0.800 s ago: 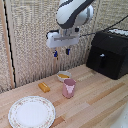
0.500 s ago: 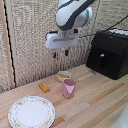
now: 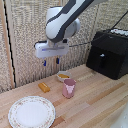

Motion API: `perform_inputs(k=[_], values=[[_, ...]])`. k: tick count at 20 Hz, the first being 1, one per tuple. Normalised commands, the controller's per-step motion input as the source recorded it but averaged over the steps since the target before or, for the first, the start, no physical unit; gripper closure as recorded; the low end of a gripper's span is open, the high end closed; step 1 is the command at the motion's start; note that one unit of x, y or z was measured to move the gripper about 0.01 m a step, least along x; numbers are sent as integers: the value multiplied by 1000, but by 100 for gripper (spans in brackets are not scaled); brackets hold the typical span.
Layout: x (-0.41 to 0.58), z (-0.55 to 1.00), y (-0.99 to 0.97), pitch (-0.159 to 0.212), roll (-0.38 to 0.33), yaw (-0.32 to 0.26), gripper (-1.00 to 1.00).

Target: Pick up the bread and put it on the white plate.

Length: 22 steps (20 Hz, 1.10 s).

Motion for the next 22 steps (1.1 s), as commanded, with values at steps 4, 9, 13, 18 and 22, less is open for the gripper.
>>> perform_inputs(k=[4, 9, 13, 18, 22], values=[[566, -390, 148, 99, -72, 87, -100], [441, -378, 101, 57, -75, 137, -100], [334, -344, 0, 6, -63, 176, -100], [255, -344, 0, 0, -59, 171, -100], [241, -374, 14, 32, -63, 169, -100]])
